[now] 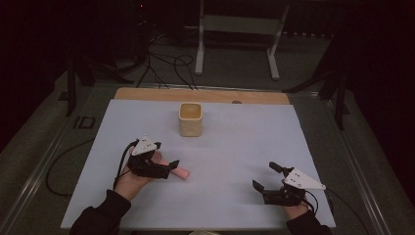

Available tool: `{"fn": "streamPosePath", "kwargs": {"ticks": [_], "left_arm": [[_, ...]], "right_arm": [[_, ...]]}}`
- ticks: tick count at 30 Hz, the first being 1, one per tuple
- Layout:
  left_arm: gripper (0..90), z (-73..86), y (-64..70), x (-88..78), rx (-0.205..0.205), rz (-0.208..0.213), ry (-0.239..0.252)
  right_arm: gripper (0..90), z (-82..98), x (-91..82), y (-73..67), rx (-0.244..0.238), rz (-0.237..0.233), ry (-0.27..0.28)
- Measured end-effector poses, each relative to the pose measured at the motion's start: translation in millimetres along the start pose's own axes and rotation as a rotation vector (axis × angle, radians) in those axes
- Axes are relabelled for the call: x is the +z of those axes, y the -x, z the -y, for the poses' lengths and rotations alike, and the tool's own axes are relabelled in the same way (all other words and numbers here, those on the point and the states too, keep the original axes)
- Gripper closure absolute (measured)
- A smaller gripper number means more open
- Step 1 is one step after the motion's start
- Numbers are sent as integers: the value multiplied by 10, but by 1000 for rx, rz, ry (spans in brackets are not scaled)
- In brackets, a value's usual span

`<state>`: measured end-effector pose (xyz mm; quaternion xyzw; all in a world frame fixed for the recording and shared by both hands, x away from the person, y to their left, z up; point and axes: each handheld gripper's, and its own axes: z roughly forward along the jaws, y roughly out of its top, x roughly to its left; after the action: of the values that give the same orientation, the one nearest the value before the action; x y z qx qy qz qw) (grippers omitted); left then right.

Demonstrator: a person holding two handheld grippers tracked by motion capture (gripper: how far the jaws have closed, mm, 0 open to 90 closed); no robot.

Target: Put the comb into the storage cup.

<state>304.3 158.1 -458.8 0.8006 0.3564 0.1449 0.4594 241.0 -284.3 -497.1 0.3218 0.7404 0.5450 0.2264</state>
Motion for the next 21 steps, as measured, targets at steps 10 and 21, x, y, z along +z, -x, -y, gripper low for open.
{"fn": "streamPosePath", "kwargs": {"ticks": [10,21], "left_arm": [[172,42,43,155,7,35,-47],[488,8,79,281,1,2,-65]], "right_arm": [[88,1,4,-6,0,-5,-2],[88,1,1,-8,-6,-3,-1]]}}
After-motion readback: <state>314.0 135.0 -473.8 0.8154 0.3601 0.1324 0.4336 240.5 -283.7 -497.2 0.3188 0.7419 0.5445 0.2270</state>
